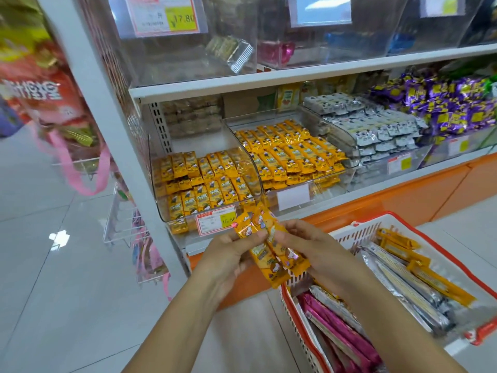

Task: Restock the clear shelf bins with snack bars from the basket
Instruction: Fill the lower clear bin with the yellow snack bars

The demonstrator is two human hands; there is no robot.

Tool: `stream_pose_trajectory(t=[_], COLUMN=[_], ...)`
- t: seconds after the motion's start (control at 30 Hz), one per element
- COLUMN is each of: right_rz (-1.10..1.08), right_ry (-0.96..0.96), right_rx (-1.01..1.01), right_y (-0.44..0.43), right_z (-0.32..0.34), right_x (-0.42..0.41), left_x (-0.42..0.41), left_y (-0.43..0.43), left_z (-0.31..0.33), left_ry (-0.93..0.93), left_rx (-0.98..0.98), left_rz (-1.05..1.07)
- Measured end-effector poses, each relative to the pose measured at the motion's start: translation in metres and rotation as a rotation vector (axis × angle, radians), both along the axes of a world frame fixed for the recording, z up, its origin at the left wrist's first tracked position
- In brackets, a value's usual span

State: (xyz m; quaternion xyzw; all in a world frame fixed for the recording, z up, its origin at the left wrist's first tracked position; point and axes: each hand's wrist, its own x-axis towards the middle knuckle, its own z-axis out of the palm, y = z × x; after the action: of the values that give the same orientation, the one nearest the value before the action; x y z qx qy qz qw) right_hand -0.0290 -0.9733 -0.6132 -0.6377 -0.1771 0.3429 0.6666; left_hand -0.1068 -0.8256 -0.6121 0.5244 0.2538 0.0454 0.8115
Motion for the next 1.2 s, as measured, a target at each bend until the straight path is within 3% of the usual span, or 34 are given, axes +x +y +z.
stream_pose_trajectory(t=[0.17, 0.3, 0.47, 0.57, 0.73, 0.77, 0.87, 0.93, 1.07, 1.2], right_rz=[-0.054, -0.035, 0.055, -0.003, -0.022, -0.044, -0.1, -0.106, -0.105, -0.03], right_ry=[-0.268, -0.624, -1.166, -1.353, -1.274, -1.235, -1.199, -1.24, -1.33, -1.207], right_rx=[-0.048, -0.148, -0.428, -0.418, -0.439, -0.445, -0.572, -0.693, -0.934, -1.093], right_y=[0.016, 0.033, 0.055, 0.067, 0.104, 0.117, 0.162, 0.194, 0.251, 0.271], right_z=[0.008, 0.014, 0.019, 0.032, 0.068, 0.071, 0.074, 0.075, 0.069, 0.052], right_x=[0.006, -0.002, -0.01, -0.007, 0.021, 0.031, 0.063, 0.077, 0.101, 0.115], left_x=[-0.001, 0.0, -0.001, -0.001, 0.0, -0.001, -0.008, -0.013, -0.019, -0.016], left_y=[0.004, 0.015, 0.036, 0.044, 0.068, 0.073, 0.084, 0.086, 0.089, 0.09], left_z=[0.007, 0.017, 0.028, 0.036, 0.041, 0.039, 0.029, 0.024, 0.021, 0.021], left_ry=[-0.026, -0.041, -0.135, -0.192, -0.187, -0.127, 0.155, 0.265, 0.256, 0.25], left_rx=[-0.082, -0.064, -0.045, -0.011, 0.209, 0.366, 1.071, 1.313, 1.423, 1.47], left_rz=[0.025, 0.121, 0.25, 0.258, 0.307, 0.321, 0.252, 0.143, 0.056, 0.071])
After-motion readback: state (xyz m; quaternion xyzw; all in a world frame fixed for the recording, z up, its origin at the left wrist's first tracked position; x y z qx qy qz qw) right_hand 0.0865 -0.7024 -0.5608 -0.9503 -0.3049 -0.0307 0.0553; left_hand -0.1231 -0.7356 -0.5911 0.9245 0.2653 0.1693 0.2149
